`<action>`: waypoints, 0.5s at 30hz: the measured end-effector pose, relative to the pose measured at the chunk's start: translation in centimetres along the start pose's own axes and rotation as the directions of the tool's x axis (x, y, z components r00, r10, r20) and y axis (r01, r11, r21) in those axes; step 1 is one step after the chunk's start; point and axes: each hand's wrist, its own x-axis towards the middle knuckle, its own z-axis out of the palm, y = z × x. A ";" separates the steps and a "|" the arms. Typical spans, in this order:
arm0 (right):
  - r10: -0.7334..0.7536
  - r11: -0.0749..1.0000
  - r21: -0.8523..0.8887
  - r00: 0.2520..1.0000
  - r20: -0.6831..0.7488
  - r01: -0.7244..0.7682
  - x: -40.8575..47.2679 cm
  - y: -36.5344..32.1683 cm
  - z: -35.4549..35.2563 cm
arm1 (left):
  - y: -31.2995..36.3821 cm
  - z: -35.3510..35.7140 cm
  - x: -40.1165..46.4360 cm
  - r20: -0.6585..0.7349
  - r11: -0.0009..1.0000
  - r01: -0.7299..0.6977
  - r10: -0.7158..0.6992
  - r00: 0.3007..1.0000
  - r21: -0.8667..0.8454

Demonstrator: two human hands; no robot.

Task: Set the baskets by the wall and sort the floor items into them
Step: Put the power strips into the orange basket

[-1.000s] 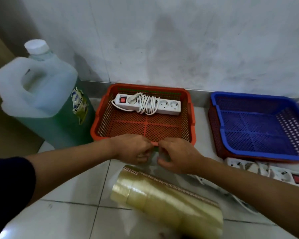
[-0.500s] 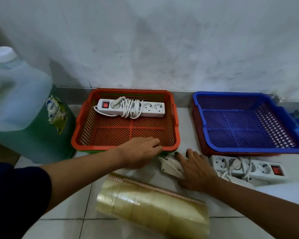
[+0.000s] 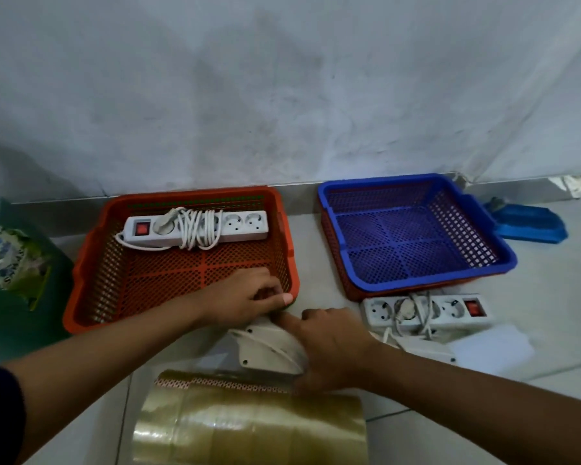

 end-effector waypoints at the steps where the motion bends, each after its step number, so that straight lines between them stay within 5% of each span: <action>1: -0.023 1.000 -0.016 0.999 -0.030 0.023 -0.1 -0.5 -1.0 | 0.4 -0.6 0.2 0.046 0.998 0.029 -0.026 0.999 -0.062; 7: -0.120 0.968 -0.232 0.989 -0.084 0.097 3.5 -2.4 -6.1 | -0.2 -5.9 -0.4 0.428 0.761 0.398 -0.176 0.887 -0.513; 12: -0.237 0.938 -0.288 0.962 -0.134 0.191 9.7 -3.6 -7.4 | -3.2 -9.0 -3.1 0.257 0.532 0.471 -0.428 0.866 -0.703; 15: -0.245 0.930 -0.308 0.963 -0.116 0.200 13.9 -4.3 -6.2 | -5.4 -10.0 -5.0 0.169 0.523 0.456 -0.504 0.847 -0.720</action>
